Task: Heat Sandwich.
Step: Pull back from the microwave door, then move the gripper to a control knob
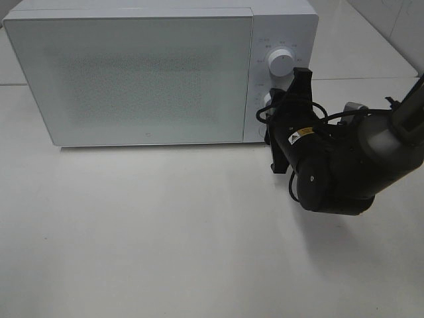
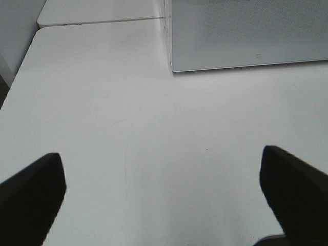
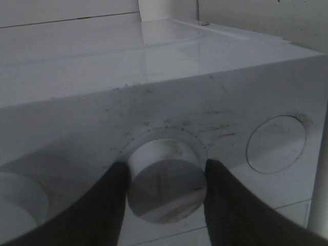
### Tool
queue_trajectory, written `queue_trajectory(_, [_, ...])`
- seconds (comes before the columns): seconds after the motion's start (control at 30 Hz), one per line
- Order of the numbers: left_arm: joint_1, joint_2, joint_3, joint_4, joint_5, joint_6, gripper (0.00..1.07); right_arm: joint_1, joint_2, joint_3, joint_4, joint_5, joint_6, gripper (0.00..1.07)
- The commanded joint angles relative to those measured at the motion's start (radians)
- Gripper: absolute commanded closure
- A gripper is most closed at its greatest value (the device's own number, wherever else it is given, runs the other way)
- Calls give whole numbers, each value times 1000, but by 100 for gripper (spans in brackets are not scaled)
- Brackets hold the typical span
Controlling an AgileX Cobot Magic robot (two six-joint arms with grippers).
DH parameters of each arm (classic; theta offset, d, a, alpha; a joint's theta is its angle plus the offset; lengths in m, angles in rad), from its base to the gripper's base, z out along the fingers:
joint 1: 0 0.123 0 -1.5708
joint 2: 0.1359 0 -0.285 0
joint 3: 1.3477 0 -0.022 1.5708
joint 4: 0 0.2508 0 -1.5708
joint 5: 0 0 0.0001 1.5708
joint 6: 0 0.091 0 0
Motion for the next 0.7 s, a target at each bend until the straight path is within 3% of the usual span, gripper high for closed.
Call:
queue_trajectory(0.03, [-6,-26,4,-8,-6,-1,9,-4,-6,-7,11,-75,-26,90])
queue_trajectory(0.23, [-6,-26,4,-8,-6,-1,9,-4,-6,-7,12,-75,-34,81])
queue_trajectory(0.63, [-6,-26,4,-8,-6,-1,9,-4,-6,-7,37,-79,-62,44])
queue_trajectory(0.7, [-6,-26,4,-8,-6,-1,9,-6,-6,-7,37,-93,-84,33])
